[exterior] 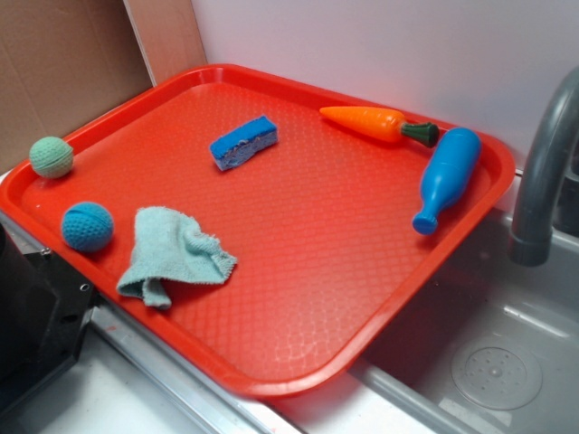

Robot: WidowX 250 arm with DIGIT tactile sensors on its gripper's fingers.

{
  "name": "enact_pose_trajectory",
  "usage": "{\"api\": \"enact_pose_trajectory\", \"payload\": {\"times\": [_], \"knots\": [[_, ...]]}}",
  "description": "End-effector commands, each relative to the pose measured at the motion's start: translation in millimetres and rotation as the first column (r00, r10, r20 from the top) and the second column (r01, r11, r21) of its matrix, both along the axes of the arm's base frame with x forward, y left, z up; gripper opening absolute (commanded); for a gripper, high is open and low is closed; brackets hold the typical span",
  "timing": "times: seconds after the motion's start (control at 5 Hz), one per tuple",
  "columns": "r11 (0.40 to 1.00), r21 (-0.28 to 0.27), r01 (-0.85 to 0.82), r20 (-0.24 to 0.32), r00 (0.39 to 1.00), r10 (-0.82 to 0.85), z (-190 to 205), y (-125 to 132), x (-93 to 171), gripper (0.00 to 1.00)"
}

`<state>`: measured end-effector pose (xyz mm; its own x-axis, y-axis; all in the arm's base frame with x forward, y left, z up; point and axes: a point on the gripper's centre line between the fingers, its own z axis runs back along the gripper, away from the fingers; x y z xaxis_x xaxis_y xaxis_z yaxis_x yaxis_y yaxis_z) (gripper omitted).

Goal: Grab the blue sponge.

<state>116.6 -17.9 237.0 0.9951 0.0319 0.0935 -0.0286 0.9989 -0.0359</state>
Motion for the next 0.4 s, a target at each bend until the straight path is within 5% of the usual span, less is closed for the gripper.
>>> {"api": "enact_pose_trajectory", "payload": {"times": [0.0, 0.2], "knots": [[1.000, 0.000, 0.000, 0.000, 1.000, 0.000, 0.0, 0.0, 0.0, 1.00], [0.997, 0.074, -0.033, -0.040, 0.999, 0.036, -50.0, 22.0, 50.0, 1.00]]}}
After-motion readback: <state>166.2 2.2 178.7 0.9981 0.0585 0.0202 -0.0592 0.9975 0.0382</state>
